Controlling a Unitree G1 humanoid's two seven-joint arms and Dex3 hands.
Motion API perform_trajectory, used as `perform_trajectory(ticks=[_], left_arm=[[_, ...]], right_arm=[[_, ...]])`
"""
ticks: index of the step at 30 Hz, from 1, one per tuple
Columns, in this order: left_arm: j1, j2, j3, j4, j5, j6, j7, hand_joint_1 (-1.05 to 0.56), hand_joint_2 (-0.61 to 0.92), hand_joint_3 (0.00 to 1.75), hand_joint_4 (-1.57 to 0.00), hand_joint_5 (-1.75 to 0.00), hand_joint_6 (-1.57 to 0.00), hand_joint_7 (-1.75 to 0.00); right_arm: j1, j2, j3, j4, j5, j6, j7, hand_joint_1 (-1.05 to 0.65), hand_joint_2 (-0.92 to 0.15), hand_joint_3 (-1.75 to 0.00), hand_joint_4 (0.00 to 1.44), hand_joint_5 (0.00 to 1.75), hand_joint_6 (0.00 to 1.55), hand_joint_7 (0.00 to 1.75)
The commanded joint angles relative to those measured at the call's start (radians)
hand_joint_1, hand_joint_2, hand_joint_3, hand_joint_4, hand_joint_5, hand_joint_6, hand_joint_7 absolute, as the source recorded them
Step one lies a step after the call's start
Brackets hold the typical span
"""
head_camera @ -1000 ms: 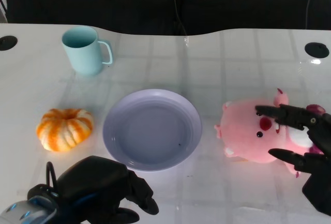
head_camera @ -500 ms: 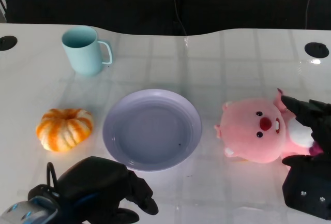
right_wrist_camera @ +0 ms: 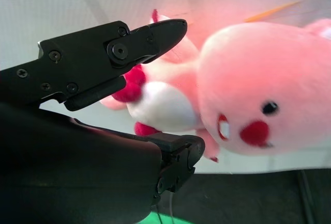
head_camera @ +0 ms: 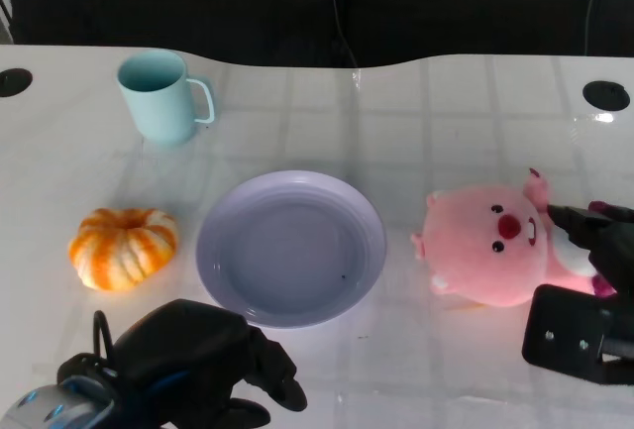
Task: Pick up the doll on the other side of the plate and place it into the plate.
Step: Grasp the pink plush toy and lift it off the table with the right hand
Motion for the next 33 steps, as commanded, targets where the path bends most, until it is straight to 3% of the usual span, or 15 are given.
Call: perform_trajectory(ticks=[1, 7, 13, 18, 23, 26, 28, 29, 30, 31, 33], left_arm=[[-0.001, 0.005, -0.003, 0.0, 0.01, 0.004, -0.001, -0.27, 0.92, 0.29, -0.76, -1.18, -1.08, -0.01], [0.004, 0.006, -0.007, -0.011, 0.021, 0.006, -0.004, -0.27, 0.92, 0.29, -0.77, -1.18, -1.08, -0.01], [0.019, -0.001, -0.002, -0.023, 0.016, 0.002, 0.006, -0.26, 0.92, 0.27, -0.78, -1.2, -1.08, -0.01], [0.025, -0.004, -0.002, -0.037, 0.017, 0.013, -0.006, -0.26, 0.92, 0.28, -0.78, -1.16, -1.08, -0.01], [0.027, -0.007, -0.005, -0.05, 0.023, 0.023, -0.012, -0.27, 0.92, 0.28, -0.78, -1.16, -1.08, 0.0], [0.028, -0.013, -0.008, -0.062, 0.023, 0.038, -0.02, -0.27, 0.92, 0.29, -0.78, -1.15, -1.08, 0.0], [0.03, -0.013, -0.009, -0.064, 0.023, 0.037, -0.016, -0.27, 0.92, 0.29, -0.79, -1.16, -1.08, -0.01], [0.031, -0.013, -0.011, -0.068, 0.025, 0.038, -0.017, -0.27, 0.92, 0.28, -0.79, -1.16, -1.08, -0.01], [0.031, -0.014, -0.012, -0.072, 0.026, 0.044, -0.022, -0.26, 0.92, 0.28, -0.79, -1.16, -1.08, -0.01], [0.032, -0.015, -0.013, -0.078, 0.026, 0.053, -0.029, -0.26, 0.92, 0.28, -0.79, -1.17, -1.08, -0.01], [0.037, -0.015, -0.014, -0.084, 0.022, 0.054, -0.031, -0.26, 0.92, 0.29, -0.76, -1.23, -1.09, -0.01]], right_arm=[[-0.058, -0.02, 0.018, 0.103, 0.009, -0.017, -0.016, -0.67, -0.88, -0.01, 0.02, 0.14, 0.16, 0.01], [-0.177, 0.009, 0.058, 0.321, 0.033, -0.035, -0.043, -0.68, -0.91, -0.01, 0.07, 0.16, 0.22, 0.03], [-0.304, 0.041, 0.098, 0.508, 0.061, -0.017, -0.039, -0.63, -0.91, 0.0, 0.27, 0.12, 0.35, 0.03], [-0.386, 0.061, 0.123, 0.643, 0.088, -0.041, -0.055, -0.56, -0.91, 0.0, 0.48, 0.08, 0.58, 0.05], [-0.45, 0.053, 0.178, 0.74, 0.087, -0.098, -0.029, -0.5, -0.92, -0.04, 0.54, 0.05, 0.73, 0.06], [-0.467, 0.061, 0.182, 0.789, 0.1, -0.152, -0.093, -0.41, -0.92, -0.02, 0.65, 0.06, 0.88, 0.06], [-0.463, 0.081, 0.148, 0.817, 0.134, -0.187, -0.179, -0.3, -0.92, -0.02, 0.8, 0.07, 1.03, 0.07], [-0.46, 0.087, 0.135, 0.83, 0.151, -0.21, -0.22, -0.24, -0.92, -0.02, 0.96, 0.13, 1.12, 0.08], [-0.459, 0.091, 0.134, 0.843, 0.156, -0.23, -0.258, -0.22, -0.92, -0.01, 1.04, 0.32, 1.19, 0.07], [-0.458, 0.091, 0.14, 0.852, 0.154, -0.245, -0.29, -0.22, -0.92, -0.01, 0.98, 0.67, 1.25, 0.05], [-0.458, 0.085, 0.176, 0.869, 0.122, -0.272, -0.349, -0.24, -0.92, -0.1, 0.88, 1.06, 1.3, 0.03]])
